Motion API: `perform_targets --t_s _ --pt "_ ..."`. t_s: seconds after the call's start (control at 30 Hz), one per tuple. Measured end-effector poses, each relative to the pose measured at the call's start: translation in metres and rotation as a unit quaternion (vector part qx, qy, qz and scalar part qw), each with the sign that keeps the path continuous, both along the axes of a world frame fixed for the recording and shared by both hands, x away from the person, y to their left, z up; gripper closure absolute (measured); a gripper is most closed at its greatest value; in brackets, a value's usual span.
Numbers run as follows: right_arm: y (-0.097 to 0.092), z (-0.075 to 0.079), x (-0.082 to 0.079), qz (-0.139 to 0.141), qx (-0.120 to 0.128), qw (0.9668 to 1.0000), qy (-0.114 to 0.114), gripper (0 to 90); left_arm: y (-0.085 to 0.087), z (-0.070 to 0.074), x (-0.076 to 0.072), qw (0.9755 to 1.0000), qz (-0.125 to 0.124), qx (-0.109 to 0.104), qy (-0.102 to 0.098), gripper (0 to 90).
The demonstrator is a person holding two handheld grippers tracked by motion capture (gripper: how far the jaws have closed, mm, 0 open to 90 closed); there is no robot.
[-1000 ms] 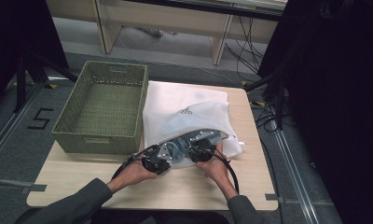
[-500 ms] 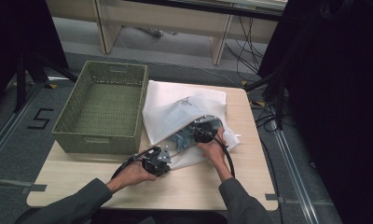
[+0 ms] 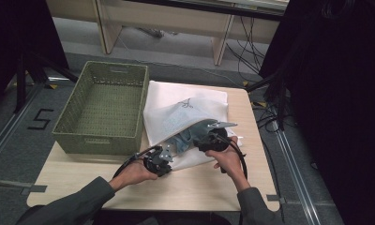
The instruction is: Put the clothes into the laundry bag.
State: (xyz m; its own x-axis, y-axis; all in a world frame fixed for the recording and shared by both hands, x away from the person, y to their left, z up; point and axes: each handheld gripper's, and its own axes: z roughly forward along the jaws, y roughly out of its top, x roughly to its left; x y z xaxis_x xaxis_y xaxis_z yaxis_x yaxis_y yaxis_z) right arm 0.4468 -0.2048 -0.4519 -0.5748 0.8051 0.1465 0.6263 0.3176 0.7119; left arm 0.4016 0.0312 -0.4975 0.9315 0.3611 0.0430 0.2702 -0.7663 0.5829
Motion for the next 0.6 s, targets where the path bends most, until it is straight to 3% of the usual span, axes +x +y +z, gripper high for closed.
perform_targets --t_s 0.07,0.1,0.13,0.17,0.2,0.27,0.33,0.4,0.43,0.47,0.5,0.53,0.6 --pt "0.012 -0.005 -0.004 0.009 0.003 0.9999 -0.010 47.1 0.000 0.000 0.000 1.0000 0.000 -0.003 -0.004 83.8" --pt "0.017 -0.005 -0.005 0.030 -0.005 0.9995 -0.004 46.4 0.000 -0.001 -0.001 1.0000 0.002 -0.005 -0.002 83.8" --pt "0.025 -0.007 -0.007 0.021 0.010 0.9997 0.003 46.1 0.000 0.000 0.000 1.0000 0.000 -0.003 -0.004 83.8" --pt "0.030 -0.010 -0.006 0.032 0.008 0.9994 -0.004 46.0 0.001 0.000 0.000 1.0000 -0.001 -0.005 -0.005 83.8" --pt "0.035 -0.010 -0.007 0.038 -0.003 0.9991 0.018 46.0 0.001 -0.001 0.000 1.0000 0.000 -0.006 -0.005 83.8" --pt "0.048 -0.019 -0.005 0.054 -0.011 0.9985 0.007 46.6 0.001 -0.001 -0.001 0.9999 0.000 -0.009 -0.009 83.8" --pt "0.059 -0.027 -0.004 0.056 -0.047 0.9973 0.003 56.5 0.001 -0.003 -0.003 0.9998 0.011 -0.018 -0.004 83.8" --pt "0.068 -0.035 0.002 0.043 -0.072 0.9964 -0.009 69.1 0.001 -0.002 -0.004 0.9999 0.003 -0.011 -0.013 84.4" --pt "0.068 -0.035 0.006 0.046 -0.092 0.9947 0.000 73.3 0.001 -0.003 -0.004 0.9998 0.002 -0.014 -0.015 84.9" --pt "0.069 -0.039 0.011 0.039 -0.104 0.9937 -0.013 76.0 0.001 -0.003 -0.005 0.9998 0.000 -0.012 -0.017 85.6" --pt "0.067 -0.042 0.018 0.031 -0.100 0.9944 -0.015 78.2 0.002 -0.003 -0.005 0.9998 0.000 -0.011 -0.015 86.3" --pt "0.064 -0.042 0.023 0.038 -0.110 0.9930 -0.020 79.2 0.003 -0.002 -0.005 0.9999 -0.005 -0.007 -0.011 86.9" --pt "0.062 -0.042 0.032 0.032 -0.114 0.9925 -0.029 79.8 0.004 -0.001 -0.005 0.9998 -0.012 -0.004 -0.018 87.6"
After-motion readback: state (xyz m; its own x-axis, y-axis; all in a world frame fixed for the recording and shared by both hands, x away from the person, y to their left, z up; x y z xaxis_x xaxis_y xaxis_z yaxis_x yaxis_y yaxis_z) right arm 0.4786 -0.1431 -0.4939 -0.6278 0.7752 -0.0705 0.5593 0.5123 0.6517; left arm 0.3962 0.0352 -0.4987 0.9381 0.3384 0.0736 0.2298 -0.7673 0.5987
